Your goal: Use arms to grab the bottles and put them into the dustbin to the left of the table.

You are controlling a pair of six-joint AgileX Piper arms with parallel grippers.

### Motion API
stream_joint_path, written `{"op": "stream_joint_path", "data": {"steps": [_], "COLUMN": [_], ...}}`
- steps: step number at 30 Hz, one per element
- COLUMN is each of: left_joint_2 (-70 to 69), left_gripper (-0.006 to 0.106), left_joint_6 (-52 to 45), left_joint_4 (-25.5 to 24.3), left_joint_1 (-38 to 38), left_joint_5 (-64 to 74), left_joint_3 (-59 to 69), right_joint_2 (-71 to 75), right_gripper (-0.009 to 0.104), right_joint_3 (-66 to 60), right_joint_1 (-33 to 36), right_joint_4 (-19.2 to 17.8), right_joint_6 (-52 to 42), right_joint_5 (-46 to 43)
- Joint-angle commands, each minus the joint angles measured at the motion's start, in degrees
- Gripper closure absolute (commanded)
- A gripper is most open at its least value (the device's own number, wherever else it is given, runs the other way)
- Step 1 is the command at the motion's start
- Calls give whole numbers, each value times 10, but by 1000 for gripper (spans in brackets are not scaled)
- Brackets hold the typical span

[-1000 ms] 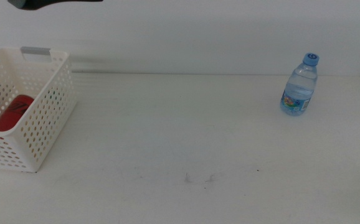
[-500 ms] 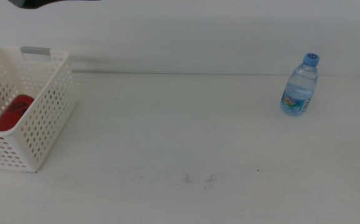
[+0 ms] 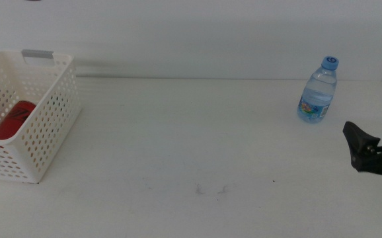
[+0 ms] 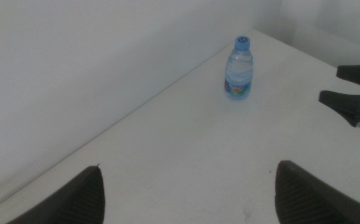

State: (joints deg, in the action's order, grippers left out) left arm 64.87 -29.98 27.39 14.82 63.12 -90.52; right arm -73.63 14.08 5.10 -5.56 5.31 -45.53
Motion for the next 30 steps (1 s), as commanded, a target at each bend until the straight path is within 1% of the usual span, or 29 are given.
{"op": "stream_joint_path", "data": {"steps": [1,2,3,4,7,8,13,22,30], "left_joint_2": [-1,-1,-1,-1,-1,-1,-1,-1,-1], "left_gripper": [7,7,7,7,7,7,7,7,7], "left_joint_6": [0,0,0,0,0,0,0,-1,1], "left_joint_4": [1,1,1,1,1,1,1,1,1], "left_joint_1": [3,3,3,3,3,3,3,3,3], "left_joint_5": [-10,-10,-10,-11,-17,-18,-21,-26,-26], "left_joint_3": [-1,-1,-1,-1,-1,-1,-1,-1,-1], "right_joint_2": [-73,-105,-135,-164,-235,-257,-335,-442,-532], "right_gripper": [5,5,5,5,5,5,5,5,5], "right_joint_3": [5,11,21,35,85,107,206,362,469], "right_joint_1": [-5,-5,-5,-5,-5,-5,-5,-5,-5], "right_joint_4": [68,96,113,113,87,86,88,87,83], "right_joint_6": [-35,-41,-49,-60,-86,-86,-86,-86,-86], "right_joint_5": [-101,-119,-126,-125,-125,-125,-114,-22,-20]}}
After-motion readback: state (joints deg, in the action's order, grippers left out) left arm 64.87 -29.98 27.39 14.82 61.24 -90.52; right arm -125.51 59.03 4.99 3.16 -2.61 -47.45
